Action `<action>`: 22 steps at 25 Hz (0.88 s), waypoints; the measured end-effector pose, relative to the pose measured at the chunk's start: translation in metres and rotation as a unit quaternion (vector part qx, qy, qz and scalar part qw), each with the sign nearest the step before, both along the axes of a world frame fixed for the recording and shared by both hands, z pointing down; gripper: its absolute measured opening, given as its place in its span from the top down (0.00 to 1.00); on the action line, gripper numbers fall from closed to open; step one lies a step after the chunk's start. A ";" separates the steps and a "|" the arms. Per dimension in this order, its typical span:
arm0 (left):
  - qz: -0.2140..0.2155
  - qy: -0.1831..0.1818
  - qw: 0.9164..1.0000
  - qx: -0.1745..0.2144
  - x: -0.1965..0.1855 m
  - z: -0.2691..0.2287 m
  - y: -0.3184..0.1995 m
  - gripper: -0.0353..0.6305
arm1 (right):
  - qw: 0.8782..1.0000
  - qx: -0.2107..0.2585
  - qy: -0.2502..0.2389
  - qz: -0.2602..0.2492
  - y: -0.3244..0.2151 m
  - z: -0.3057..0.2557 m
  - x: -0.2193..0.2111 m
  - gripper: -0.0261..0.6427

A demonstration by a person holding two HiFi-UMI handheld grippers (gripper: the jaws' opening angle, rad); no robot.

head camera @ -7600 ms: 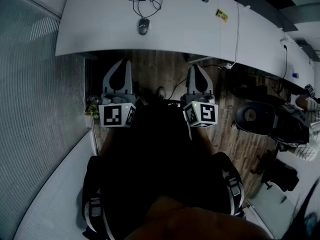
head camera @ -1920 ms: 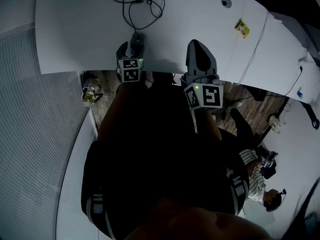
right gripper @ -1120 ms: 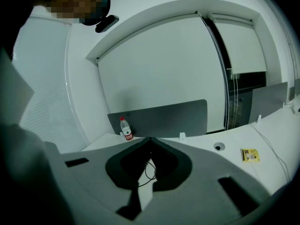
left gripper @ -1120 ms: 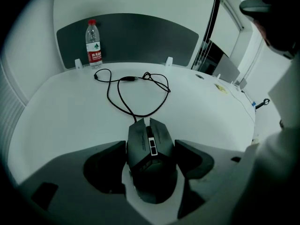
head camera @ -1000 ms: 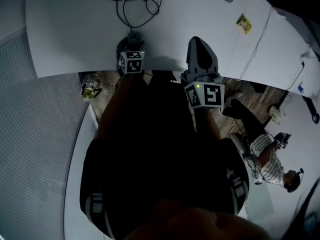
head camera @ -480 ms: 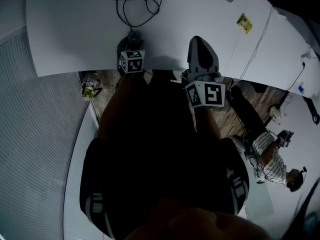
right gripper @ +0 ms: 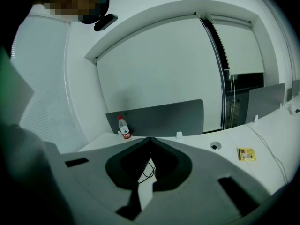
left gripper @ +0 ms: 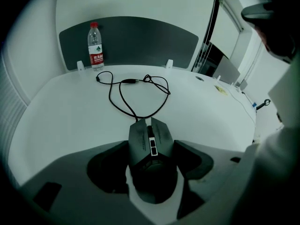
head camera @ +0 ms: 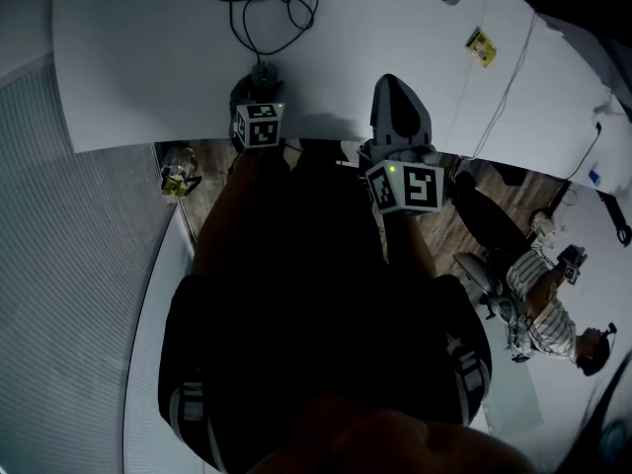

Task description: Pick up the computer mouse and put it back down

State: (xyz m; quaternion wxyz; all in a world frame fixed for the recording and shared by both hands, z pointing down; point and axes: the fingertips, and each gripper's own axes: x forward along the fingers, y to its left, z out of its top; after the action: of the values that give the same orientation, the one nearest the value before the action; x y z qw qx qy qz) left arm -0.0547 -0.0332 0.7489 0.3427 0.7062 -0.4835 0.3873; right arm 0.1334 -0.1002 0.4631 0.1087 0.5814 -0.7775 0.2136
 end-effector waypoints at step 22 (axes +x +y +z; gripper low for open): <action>-0.020 0.006 0.997 0.077 -0.037 -0.063 -0.006 0.50 | 1.000 0.017 0.000 -0.002 0.028 -0.016 -0.016 0.96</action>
State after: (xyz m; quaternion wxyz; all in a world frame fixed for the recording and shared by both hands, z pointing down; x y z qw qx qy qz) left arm -0.0920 -0.0392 0.6858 0.2982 0.7230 -0.5237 0.3377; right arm 0.1175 -0.0717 0.4475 0.0992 0.5817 -0.7822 0.2000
